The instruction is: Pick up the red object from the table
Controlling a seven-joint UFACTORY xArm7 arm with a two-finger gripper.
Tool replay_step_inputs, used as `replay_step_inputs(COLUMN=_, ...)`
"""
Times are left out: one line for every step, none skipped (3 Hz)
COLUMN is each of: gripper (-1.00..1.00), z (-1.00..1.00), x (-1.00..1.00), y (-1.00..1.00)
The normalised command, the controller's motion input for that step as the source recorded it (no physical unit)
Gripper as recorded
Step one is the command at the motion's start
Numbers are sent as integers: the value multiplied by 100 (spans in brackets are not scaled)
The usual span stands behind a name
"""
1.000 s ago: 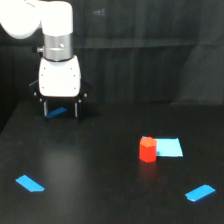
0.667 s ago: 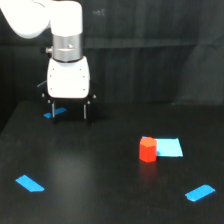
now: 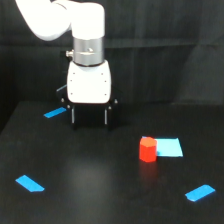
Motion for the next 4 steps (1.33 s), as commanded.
replay_step_inputs(gripper=100, z=-7, x=86, y=-43)
replay_step_inputs(gripper=100, z=-15, x=97, y=-60)
replay_step_inputs(gripper=99, z=1, x=95, y=-50)
replay_step_inputs(gripper=96, z=38, x=60, y=-79)
